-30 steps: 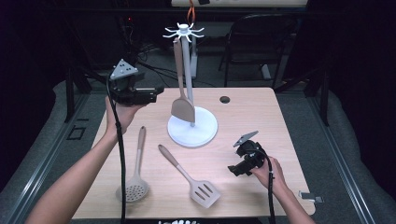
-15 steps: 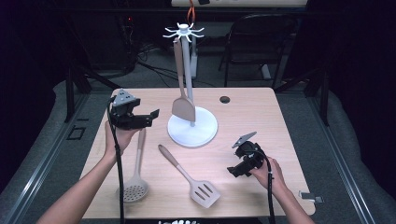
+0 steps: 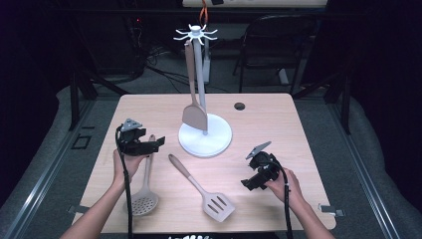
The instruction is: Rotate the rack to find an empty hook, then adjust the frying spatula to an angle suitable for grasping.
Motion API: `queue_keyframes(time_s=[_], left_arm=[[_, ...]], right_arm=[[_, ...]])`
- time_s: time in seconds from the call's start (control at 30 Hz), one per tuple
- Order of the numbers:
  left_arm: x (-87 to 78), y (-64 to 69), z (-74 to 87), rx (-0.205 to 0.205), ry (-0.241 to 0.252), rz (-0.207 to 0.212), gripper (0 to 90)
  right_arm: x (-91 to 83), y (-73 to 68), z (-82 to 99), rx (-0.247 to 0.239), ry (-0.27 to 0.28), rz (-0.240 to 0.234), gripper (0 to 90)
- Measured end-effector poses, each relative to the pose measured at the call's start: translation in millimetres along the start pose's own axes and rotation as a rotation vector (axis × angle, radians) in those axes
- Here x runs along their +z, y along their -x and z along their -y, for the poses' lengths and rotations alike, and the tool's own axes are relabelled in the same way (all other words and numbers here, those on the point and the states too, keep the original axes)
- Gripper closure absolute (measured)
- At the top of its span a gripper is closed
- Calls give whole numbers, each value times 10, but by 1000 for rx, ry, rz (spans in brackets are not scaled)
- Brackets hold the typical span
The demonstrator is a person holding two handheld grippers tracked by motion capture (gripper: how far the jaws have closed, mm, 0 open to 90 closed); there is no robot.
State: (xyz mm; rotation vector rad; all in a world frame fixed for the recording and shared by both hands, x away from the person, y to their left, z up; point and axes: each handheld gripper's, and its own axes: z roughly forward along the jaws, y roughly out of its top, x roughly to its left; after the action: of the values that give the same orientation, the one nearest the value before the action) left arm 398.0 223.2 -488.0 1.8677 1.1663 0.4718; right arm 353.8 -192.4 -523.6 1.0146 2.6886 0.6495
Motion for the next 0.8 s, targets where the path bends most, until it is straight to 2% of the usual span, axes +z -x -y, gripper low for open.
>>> queue_keyframes(time_s=[0.13,0.27,0.33,0.43,0.47,0.5,0.63,0.73,0.8], left_arm=[[-14,-33,33,-20,-4,-1,122],[-30,-35,64,-12,-14,-10,105],[-37,-27,64,-14,-28,-11,62],[-70,-13,69,-14,-17,-13,45],[-84,-7,69,-13,-19,-14,41],[-98,-4,71,-12,-17,-16,37],[-144,17,88,-14,-16,-4,31],[-164,52,77,-15,-11,5,26],[-171,88,69,-17,-14,8,24]], right_arm=[[1,-5,-5,-9,-3,6,77],[6,-8,-16,-9,-3,8,77],[9,-20,-17,1,7,-11,77],[-6,-29,-22,-8,6,-9,77],[0,-37,-17,6,27,-16,77],[-17,-33,-24,-6,17,-7,77],[-23,-67,-37,1,36,-28,80],[-39,-121,-55,-10,38,-31,127],[-51,-171,-66,-11,43,-51,143]])
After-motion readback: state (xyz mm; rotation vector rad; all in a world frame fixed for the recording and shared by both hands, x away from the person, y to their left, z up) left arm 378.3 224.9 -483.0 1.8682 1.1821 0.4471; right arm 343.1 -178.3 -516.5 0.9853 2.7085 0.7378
